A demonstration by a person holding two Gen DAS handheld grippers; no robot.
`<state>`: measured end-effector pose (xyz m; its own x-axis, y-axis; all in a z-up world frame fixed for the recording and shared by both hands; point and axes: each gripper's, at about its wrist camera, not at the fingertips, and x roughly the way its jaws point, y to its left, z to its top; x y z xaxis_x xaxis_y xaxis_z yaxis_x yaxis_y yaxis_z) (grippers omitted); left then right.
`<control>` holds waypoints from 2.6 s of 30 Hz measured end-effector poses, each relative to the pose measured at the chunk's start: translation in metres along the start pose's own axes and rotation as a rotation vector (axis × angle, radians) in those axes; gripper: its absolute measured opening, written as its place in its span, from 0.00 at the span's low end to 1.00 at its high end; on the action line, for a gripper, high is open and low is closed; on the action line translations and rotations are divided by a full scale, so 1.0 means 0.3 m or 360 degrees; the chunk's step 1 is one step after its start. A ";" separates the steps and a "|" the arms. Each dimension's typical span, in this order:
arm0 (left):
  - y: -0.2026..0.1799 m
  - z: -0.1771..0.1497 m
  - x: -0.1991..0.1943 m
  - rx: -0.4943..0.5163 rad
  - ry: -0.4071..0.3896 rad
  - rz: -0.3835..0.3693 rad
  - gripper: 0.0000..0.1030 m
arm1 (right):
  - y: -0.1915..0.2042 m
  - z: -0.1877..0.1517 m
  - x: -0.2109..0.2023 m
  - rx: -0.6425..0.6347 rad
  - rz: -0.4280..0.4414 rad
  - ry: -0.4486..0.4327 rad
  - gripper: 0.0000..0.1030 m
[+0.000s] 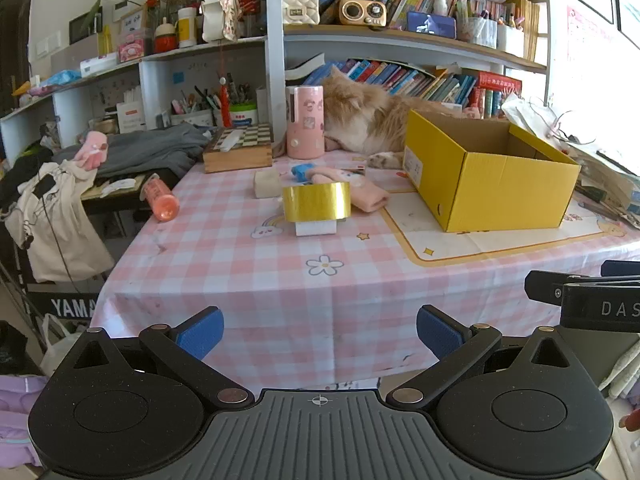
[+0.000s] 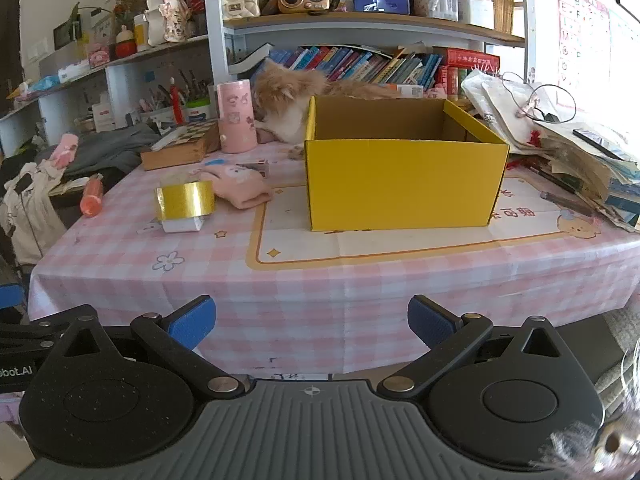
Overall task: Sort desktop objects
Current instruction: 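Move both tools toward the yellow tape roll on the table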
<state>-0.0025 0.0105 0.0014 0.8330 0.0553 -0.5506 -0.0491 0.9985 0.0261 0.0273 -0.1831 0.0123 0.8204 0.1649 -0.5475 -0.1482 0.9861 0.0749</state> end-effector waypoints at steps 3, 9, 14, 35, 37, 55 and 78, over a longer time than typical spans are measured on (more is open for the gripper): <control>0.000 0.003 0.005 0.0000 0.0006 -0.0002 1.00 | 0.003 -0.002 0.001 -0.0002 -0.0008 -0.0002 1.00; 0.001 0.005 0.012 -0.0009 0.0008 -0.0005 1.00 | 0.005 -0.009 0.002 -0.0002 -0.0018 0.0001 1.00; 0.004 -0.001 0.011 -0.0013 0.0007 -0.0013 1.00 | 0.008 -0.019 0.002 -0.0024 -0.0008 0.0012 1.00; 0.018 -0.009 0.008 -0.0035 0.0019 -0.0035 1.00 | 0.025 -0.018 -0.005 -0.0051 0.0020 0.0040 1.00; 0.019 -0.010 0.009 -0.0043 0.0021 -0.0033 1.00 | 0.027 -0.018 -0.004 -0.0055 0.0023 0.0041 1.00; 0.081 -0.008 -0.001 -0.0096 0.0038 -0.0084 1.00 | 0.054 -0.005 0.010 -0.0057 0.0050 0.0056 1.00; 0.156 -0.038 -0.004 -0.0225 0.0132 -0.0042 1.00 | 0.130 0.007 0.055 -0.0151 0.0100 0.0167 0.87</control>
<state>-0.0121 0.0572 -0.0064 0.7868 0.0225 -0.6167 -0.1097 0.9885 -0.1039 0.0361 -0.1420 0.0079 0.7464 0.2187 -0.6285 -0.2533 0.9667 0.0356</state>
